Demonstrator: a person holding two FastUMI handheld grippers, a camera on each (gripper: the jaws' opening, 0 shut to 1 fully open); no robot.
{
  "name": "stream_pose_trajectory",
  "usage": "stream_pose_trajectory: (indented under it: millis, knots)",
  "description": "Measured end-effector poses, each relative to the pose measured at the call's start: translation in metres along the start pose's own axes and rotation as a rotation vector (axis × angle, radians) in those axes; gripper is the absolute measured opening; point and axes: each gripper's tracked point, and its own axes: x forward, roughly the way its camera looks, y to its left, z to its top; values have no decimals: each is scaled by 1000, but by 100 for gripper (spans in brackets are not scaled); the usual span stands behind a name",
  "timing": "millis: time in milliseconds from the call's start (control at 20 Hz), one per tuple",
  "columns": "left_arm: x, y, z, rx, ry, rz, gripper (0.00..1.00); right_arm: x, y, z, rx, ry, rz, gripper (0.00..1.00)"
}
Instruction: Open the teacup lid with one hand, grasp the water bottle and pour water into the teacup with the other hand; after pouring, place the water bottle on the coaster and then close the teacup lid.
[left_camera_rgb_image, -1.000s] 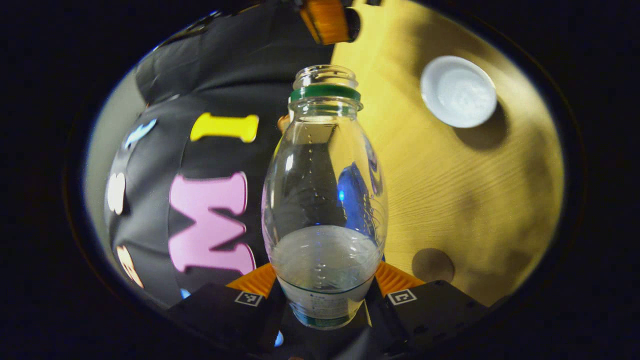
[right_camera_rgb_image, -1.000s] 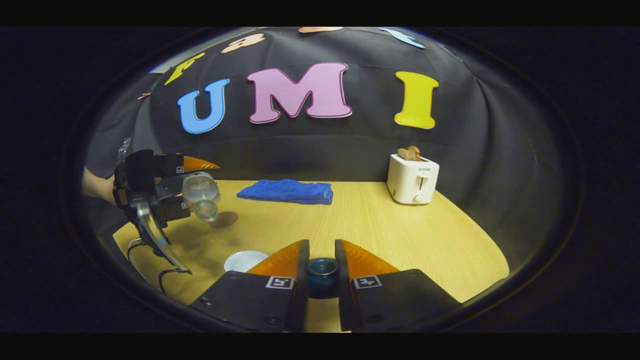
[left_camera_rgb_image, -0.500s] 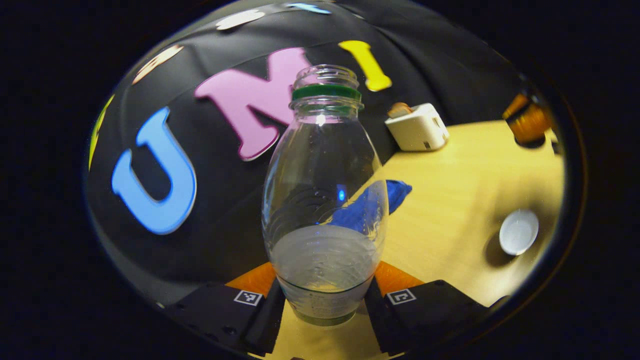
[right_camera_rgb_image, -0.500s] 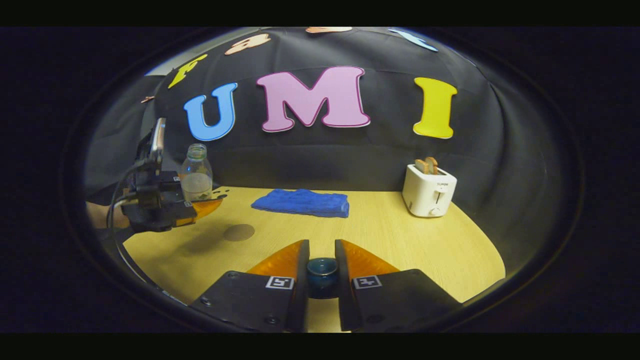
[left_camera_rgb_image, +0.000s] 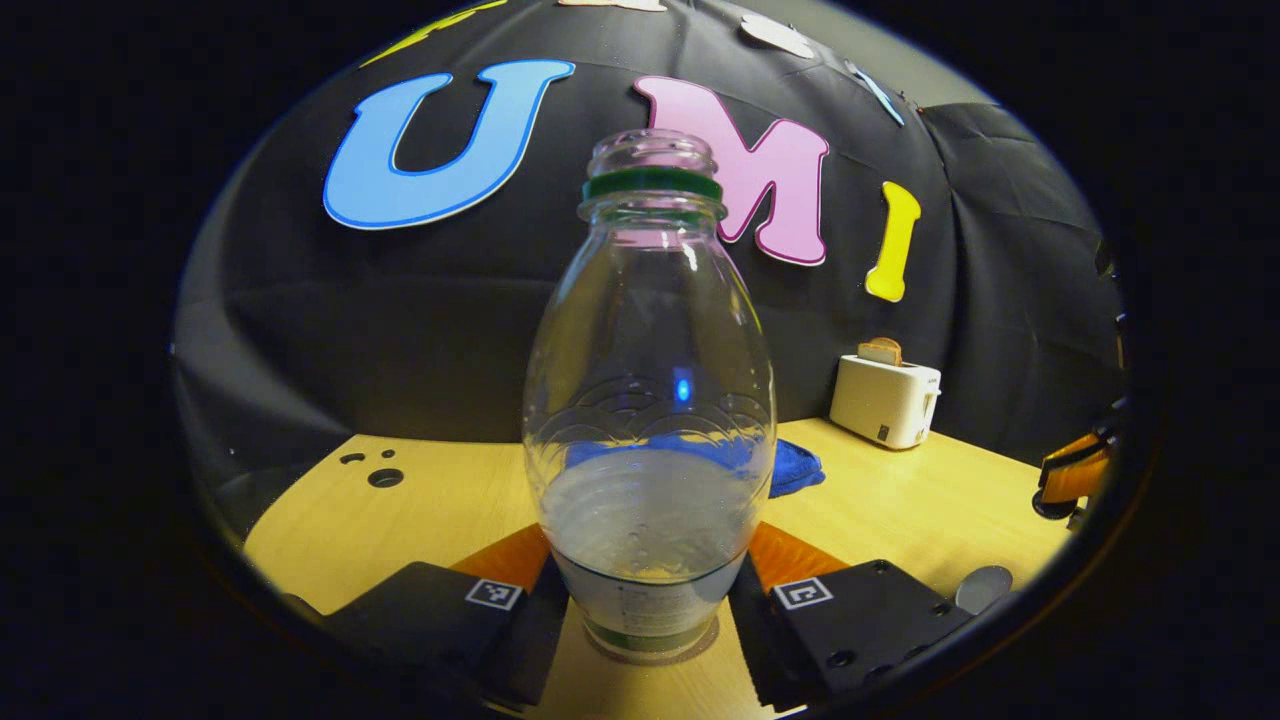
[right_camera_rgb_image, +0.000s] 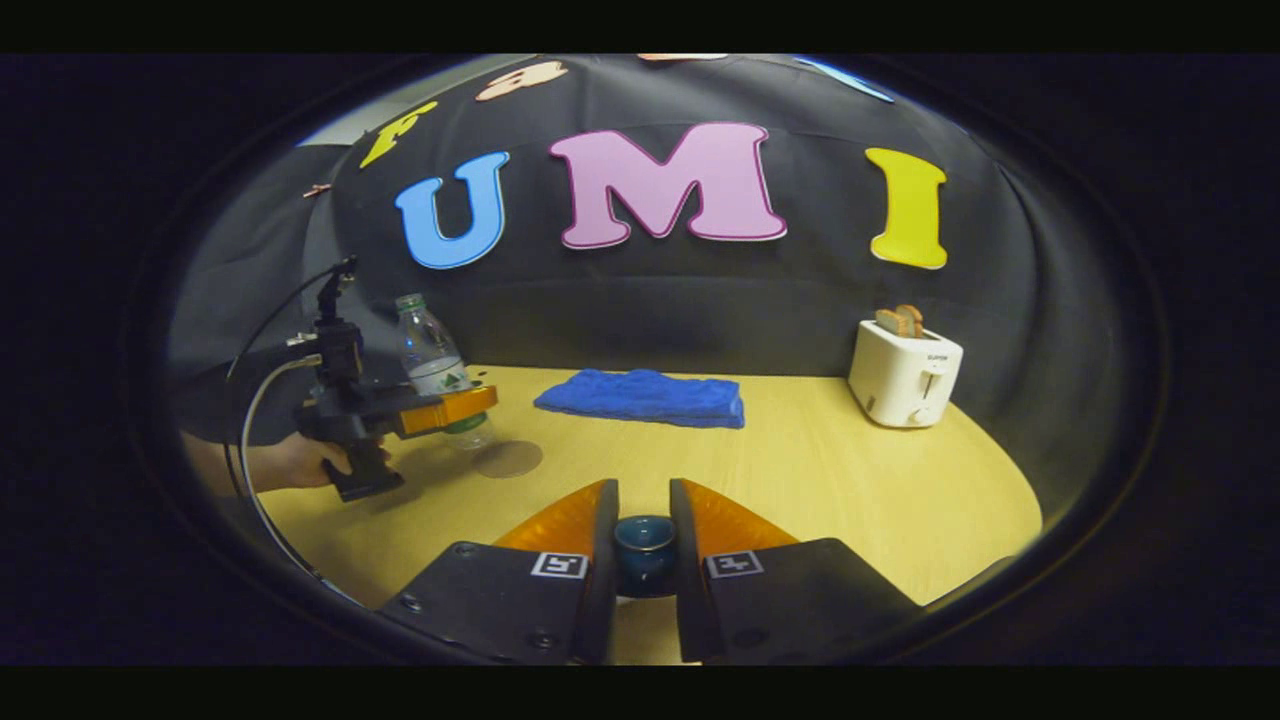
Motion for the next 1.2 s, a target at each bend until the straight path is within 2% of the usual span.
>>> stream_pose_trajectory:
  millis: [50,200,250,300,350,400,450,550,600,650,700,850,900,950,1000,1050,1100,1150,1200]
  knots:
    - [-2,1,0,0,-2,6,76,2,1,-2,-14,-7,-4,34]
    - [8,0,-12,-5,25,12,77,5,2,-6,-32,-21,-16,23]
    - [17,1,-23,2,49,19,77,5,4,-8,-18,-21,-12,33]
    - [23,2,-34,6,69,27,78,5,6,-9,-7,-19,-6,28]
    - [23,2,-38,4,85,28,79,5,8,-9,-5,-18,-2,33]
    - [24,1,-36,4,76,28,80,4,9,-10,-10,-19,-2,28]
    - [25,0,-36,-6,75,27,81,4,10,-11,-16,-17,3,28]
    - [23,-1,-39,-13,88,28,81,4,11,-12,-21,-16,9,34]
    - [20,-3,-41,-19,95,25,84,5,11,-11,-20,-18,11,34]
    - [18,-4,-40,-26,95,25,99,5,11,-11,-16,-19,12,28]
    - [14,-3,-39,-33,93,30,96,5,11,-10,-10,-21,12,33]
    - [-4,1,-44,-69,119,57,96,6,12,-7,-2,-32,12,33]
    - [-13,2,-46,-82,126,69,96,5,12,-7,0,-33,14,28]
    - [-22,0,-47,-94,127,71,96,5,13,-7,1,-33,16,28]
    - [-31,-3,-47,-101,125,65,96,6,14,-7,-1,-35,18,28]
    - [-40,-8,-47,-100,123,52,96,6,15,-8,-6,-34,21,33]
    - [-50,-12,-47,-97,122,42,96,7,16,-9,-10,-34,26,28]
    - [-59,-14,-47,-100,127,38,96,8,17,-12,-12,-34,30,33]
    - [-70,-17,-45,-114,125,36,96,10,19,-16,-14,-31,33,33]
